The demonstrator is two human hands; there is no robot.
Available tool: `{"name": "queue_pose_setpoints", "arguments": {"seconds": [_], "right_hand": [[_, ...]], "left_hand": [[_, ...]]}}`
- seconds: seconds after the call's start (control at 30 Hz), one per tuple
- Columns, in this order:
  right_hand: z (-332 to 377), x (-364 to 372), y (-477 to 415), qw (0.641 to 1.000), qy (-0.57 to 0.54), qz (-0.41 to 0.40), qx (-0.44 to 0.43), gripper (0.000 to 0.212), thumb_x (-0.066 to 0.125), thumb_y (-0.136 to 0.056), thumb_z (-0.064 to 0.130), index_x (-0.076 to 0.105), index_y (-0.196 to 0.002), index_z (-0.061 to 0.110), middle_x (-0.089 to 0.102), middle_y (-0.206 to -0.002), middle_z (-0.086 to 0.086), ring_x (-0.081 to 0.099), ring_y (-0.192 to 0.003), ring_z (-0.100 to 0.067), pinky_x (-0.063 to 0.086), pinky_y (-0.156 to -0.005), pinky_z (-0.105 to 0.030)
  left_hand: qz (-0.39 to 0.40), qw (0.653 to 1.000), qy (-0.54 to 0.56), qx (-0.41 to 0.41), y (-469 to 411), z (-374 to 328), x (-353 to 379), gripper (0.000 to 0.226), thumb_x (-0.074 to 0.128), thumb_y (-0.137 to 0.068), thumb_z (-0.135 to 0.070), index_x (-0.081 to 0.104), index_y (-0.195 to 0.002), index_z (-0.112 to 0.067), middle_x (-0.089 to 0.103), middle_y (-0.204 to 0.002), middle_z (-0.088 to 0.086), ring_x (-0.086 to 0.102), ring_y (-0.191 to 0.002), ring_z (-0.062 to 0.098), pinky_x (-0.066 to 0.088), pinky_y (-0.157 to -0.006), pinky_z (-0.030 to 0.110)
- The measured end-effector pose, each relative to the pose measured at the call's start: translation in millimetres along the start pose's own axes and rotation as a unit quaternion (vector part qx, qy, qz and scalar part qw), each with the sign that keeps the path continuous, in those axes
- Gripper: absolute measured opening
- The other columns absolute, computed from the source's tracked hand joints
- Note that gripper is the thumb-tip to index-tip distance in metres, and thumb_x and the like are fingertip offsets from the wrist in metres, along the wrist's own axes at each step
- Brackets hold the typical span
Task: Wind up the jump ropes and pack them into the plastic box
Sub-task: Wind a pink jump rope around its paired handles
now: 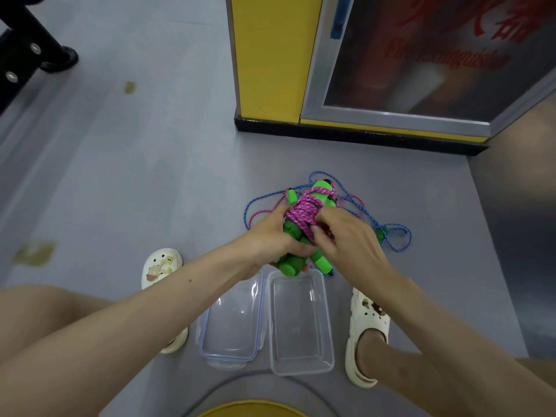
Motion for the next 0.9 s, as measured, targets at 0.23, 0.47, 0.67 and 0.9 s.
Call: {"name": "queue_pose_setpoints", "arguments": {"seconds": [0.23,0.47,0.67,0.9], "right_hand": [[11.0,-1.5,0.4,0.990,-0.074,-0.079,0.086,0.017,0.066,-0.082,0.006,0.060,-0.098,0.007,0.059,-0.065,0.003,0.053,-0.053,-0.009,0.049,-0.054,-0.025],[11.7,-1.1,-6.4,0.982,0.166,-0.060,-0.059,0.028,0.078,-0.063,-0.005,0.052,-0.068,0.004,0.045,-0.049,-0.004,0.032,-0.036,-0.014,0.024,-0.034,-0.022],[11.7,-1.0,-4.8,0.977,0.210,-0.014,-0.040,0.029,0.077,-0.069,0.005,0.048,-0.072,0.009,0.046,-0.054,-0.002,0.026,-0.041,-0.014,0.002,-0.041,-0.017],[5.1,-6.6,-8.5,0.979,-0.168,0.022,0.115,0.007,0.056,-0.092,0.009,0.057,-0.086,0.012,0.042,-0.091,0.003,0.043,-0.078,-0.001,0.036,-0.072,-0.012]], "left_hand": [[-0.017,0.999,0.002,0.033,-2.1,-7.1,2.5,0.063,0.073,-0.075,0.005,0.047,-0.124,-0.024,0.069,-0.099,0.009,0.069,-0.082,0.026,0.059,-0.073,0.037],[-0.035,0.999,0.011,0.027,-0.6,-8.1,6.1,0.061,0.069,-0.075,0.009,0.044,-0.121,-0.023,0.064,-0.091,0.003,0.066,-0.073,0.020,0.058,-0.065,0.033],[-0.047,0.999,-0.005,0.011,-2.2,-10.2,5.6,0.062,0.069,-0.075,0.009,0.047,-0.124,-0.020,0.064,-0.088,0.005,0.063,-0.069,0.023,0.057,-0.065,0.033],[-0.027,0.999,0.026,0.006,1.1,-13.5,4.3,0.060,0.070,-0.075,0.009,0.048,-0.127,-0.013,0.066,-0.094,0.011,0.066,-0.071,0.025,0.058,-0.056,0.031]]}}
Point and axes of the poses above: each hand's wrist, its own y-axis away from the middle knuckle, its own x-axis out of the palm, z = x × y, the point moved 1 cm from there along -y, towards the middle knuckle
